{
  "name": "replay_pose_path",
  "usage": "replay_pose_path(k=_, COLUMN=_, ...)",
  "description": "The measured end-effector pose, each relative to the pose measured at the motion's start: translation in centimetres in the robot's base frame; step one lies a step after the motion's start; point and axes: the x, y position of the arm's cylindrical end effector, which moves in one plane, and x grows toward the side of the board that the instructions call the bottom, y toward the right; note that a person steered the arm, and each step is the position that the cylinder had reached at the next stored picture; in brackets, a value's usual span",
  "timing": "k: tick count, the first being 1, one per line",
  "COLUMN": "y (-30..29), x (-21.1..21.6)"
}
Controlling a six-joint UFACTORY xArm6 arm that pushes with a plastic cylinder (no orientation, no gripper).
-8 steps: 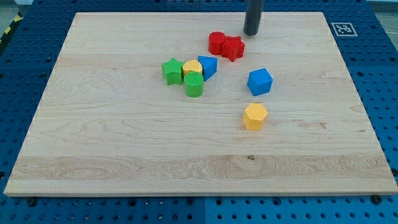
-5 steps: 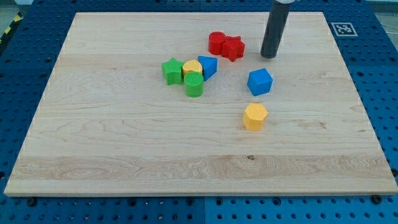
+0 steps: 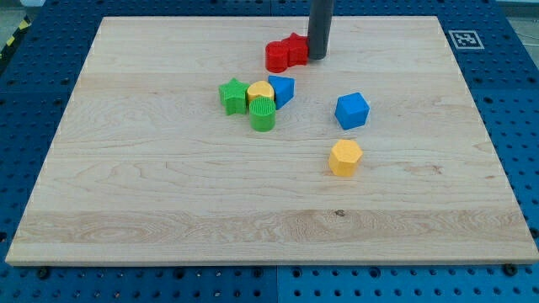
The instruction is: Place the red blocks above the blue triangle
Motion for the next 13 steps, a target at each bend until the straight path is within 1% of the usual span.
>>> replay_pose_path(k=1, y=1.0, x=-2.0)
replay_pose_path(k=2, y=-0.5, x=-4.3)
replay_pose_path(k=3, y=-3.0, x=-3.6)
replay_pose_path(k=4, y=-2.7, x=-2.1)
replay_pose_path(k=5, y=-1.7, x=-2.3)
replay_pose_path(k=6, y=-1.2, x=-1.3)
replay_pose_path(k=7, y=-1.6, x=0.7)
replay_pose_path(k=8, y=-2.8, x=0.8)
replay_pose_path(k=9, y=-2.9, x=-0.2)
replay_pose_path(k=11, y=3.7, x=0.4)
replay_pose_path(k=12, y=6.2, x=3.4)
replay_pose_path(k=13, y=5.9, x=6.0)
